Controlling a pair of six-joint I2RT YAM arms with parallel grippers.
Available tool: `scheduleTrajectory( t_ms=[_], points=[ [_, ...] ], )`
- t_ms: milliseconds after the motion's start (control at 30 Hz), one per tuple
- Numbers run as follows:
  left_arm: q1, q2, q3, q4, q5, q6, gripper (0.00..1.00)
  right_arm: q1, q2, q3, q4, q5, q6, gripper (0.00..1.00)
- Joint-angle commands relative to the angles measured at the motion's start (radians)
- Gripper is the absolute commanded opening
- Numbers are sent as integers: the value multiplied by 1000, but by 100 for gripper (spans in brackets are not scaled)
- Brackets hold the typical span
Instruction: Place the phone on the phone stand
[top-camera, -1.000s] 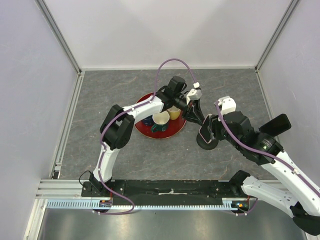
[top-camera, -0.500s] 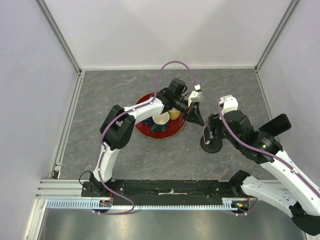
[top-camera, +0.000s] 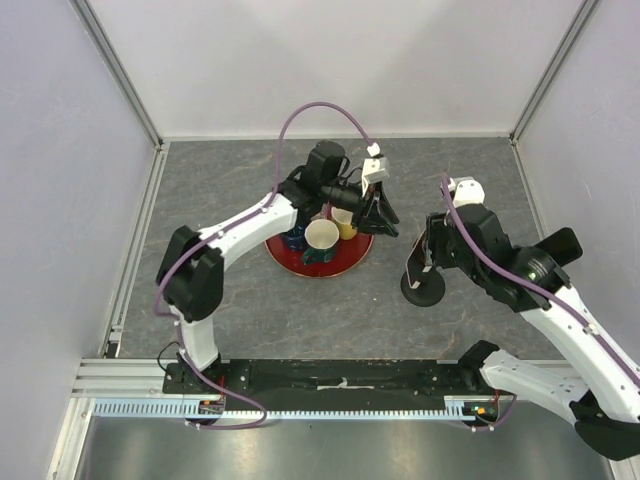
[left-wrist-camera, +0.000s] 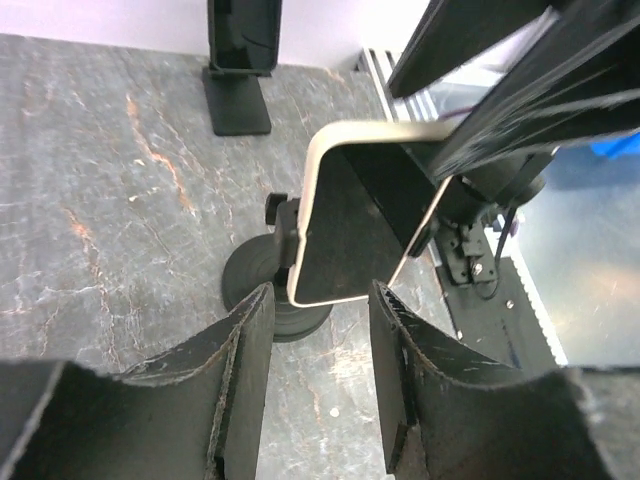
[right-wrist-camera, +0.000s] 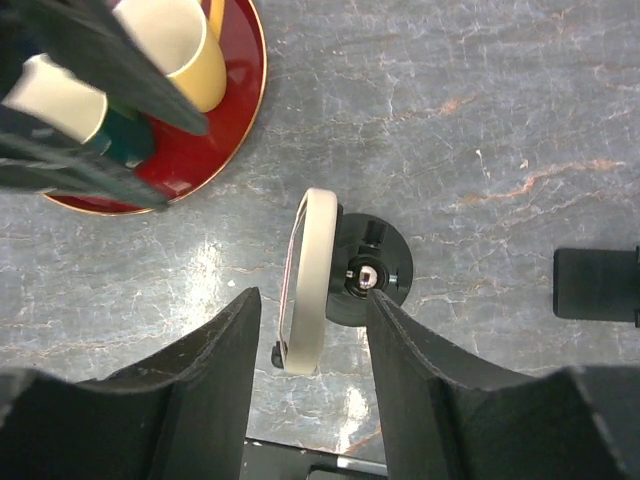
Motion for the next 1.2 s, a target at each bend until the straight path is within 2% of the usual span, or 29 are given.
scheduleTrajectory(
  t_ms=[0,133,200,300,433,467,500,633,767,867,967,1167],
  points=[
    [-1,-153,-66,33,-137,-192,49,-59,66,58,-55,-72,20,51],
    [1,-299,-125,-61,-209,-178,50,-98,101,66,-53,-113,0,50],
    [-1,-336,-131,-135,-258,-161,50,-105,121,66,-46,-126,-7,45],
    [-1,-380,-134,-200,-290,-138,50,-105,126,37,-20,-138,-3,29],
    [-1,-433,-177,-188,-295,-139,50,-105,81,-43,42,-178,8,12],
    [-1,-440,-183,-181,-298,-143,50,-105,48,-64,62,-172,8,3],
    [1,-452,-194,-175,-296,-147,50,-105,31,-101,95,-164,9,0],
    [-1,-486,-224,-152,-308,-150,49,-105,-57,-218,197,-94,16,0],
    [-1,-515,-272,-122,-331,-161,49,-104,-227,-366,336,-35,9,0],
    [-4,-522,-281,-102,-316,-179,49,-102,-241,-407,367,-21,11,0],
    [-10,-525,-283,-102,-305,-182,49,-104,-198,-347,326,-31,-3,0],
    [-22,-535,-286,-92,-289,-193,49,-109,-79,-82,212,-63,-130,0]
  ],
)
